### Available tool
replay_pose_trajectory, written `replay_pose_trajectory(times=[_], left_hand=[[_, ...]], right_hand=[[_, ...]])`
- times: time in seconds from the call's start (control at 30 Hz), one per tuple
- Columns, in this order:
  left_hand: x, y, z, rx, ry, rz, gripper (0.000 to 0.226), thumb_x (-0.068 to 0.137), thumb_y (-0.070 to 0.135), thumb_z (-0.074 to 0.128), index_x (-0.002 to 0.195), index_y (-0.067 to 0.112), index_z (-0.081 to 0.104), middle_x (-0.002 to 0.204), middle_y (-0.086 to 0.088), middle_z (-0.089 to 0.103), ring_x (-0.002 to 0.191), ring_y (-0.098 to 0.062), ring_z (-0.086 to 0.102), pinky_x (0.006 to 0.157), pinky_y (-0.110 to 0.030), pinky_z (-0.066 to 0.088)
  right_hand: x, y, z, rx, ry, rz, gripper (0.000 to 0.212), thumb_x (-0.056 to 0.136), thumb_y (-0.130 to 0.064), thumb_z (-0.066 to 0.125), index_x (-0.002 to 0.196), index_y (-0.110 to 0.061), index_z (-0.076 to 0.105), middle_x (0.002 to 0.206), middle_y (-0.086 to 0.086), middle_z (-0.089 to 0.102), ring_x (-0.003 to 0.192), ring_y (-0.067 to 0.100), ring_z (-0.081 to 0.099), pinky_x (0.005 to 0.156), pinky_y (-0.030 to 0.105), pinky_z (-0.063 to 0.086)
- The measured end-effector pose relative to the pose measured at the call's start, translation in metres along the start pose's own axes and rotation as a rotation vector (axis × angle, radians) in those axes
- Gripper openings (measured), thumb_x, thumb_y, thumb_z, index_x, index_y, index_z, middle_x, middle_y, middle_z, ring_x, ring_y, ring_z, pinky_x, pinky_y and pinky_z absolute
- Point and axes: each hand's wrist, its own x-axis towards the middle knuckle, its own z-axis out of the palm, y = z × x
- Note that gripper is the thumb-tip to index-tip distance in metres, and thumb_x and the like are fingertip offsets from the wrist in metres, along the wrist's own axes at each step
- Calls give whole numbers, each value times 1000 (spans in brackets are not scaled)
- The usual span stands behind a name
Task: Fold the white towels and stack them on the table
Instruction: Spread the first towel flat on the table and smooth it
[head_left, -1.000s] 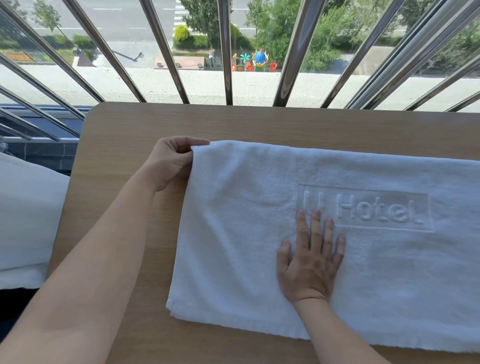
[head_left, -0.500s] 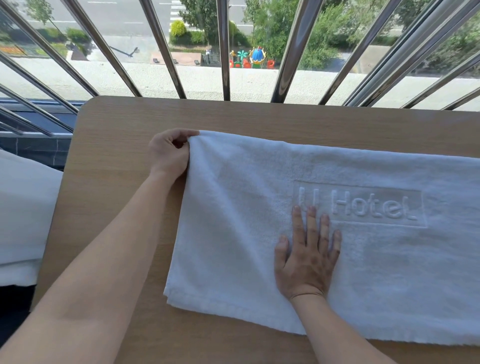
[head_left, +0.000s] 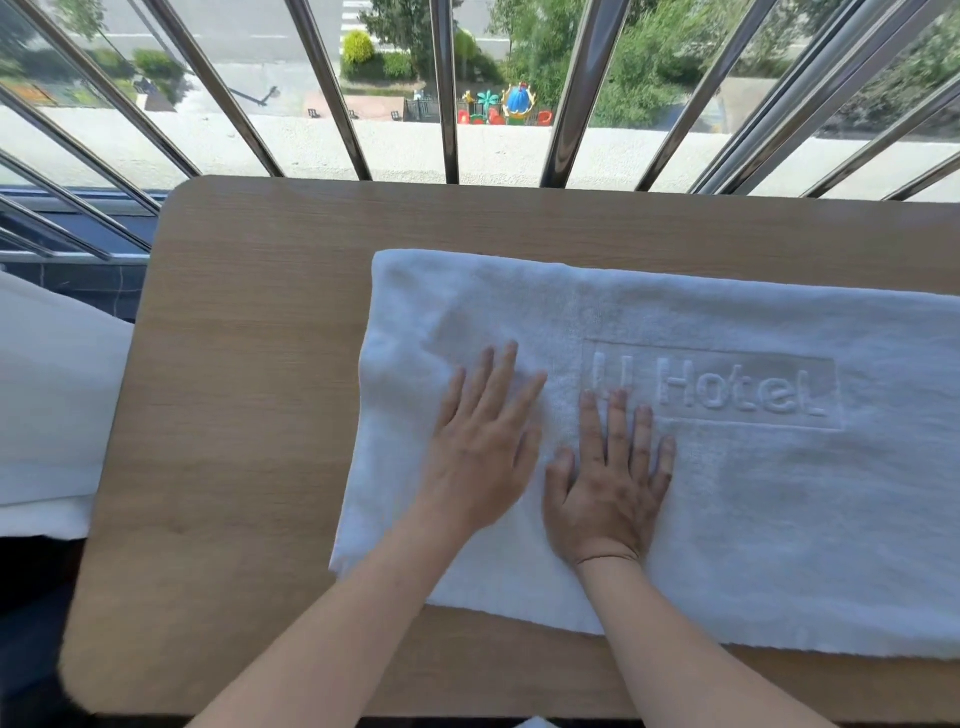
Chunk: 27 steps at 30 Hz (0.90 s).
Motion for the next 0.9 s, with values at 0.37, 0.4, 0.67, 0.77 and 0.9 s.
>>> replay_pose_trajectory(times=[0.37, 0.4, 0.67, 0.77, 0.9], left_hand=[[17, -53, -12, 259, -49, -226, 60, 103, 36, 21, 160, 18, 17, 168, -6, 5, 155, -29, -2, 124, -47, -5], [20, -43, -9, 247, -73, -124, 59, 103, 37, 25, 160, 19, 20, 168, -6, 8, 155, -29, 1, 125, -47, -3], [92, -92, -26, 201, -137, -317, 63, 102, 53, 17, 160, 35, 0, 169, 3, -7, 154, -21, -12, 124, -42, -9], [98, -83, -25, 197, -128, -402, 64, 104, 49, 15, 160, 27, -5, 168, -3, -13, 153, -26, -18, 124, -44, -11], [46, -23, 2, 127, -126, -179, 64, 104, 45, 28, 161, 26, 8, 169, -4, -2, 155, -26, -8, 124, -46, -7]], right_hand=[[-1, -3, 0, 17, -24, 18, 64, 96, -42, 32, 158, -26, 27, 166, 3, 19, 154, 28, 12, 121, 57, 9], [-1, -3, 0, 21, -20, 19, 64, 96, -42, 32, 157, -26, 28, 166, 3, 20, 153, 28, 13, 121, 57, 9], [-1, -3, 2, 25, 6, 6, 63, 96, -42, 33, 157, -27, 29, 166, 3, 20, 153, 28, 14, 121, 56, 10], [-3, -2, 0, 22, -14, 3, 64, 96, -42, 33, 157, -26, 29, 166, 3, 19, 154, 28, 13, 121, 57, 11], [-1, -2, -1, 23, -28, 17, 64, 95, -40, 33, 157, -26, 29, 166, 3, 19, 154, 29, 12, 121, 58, 10]])
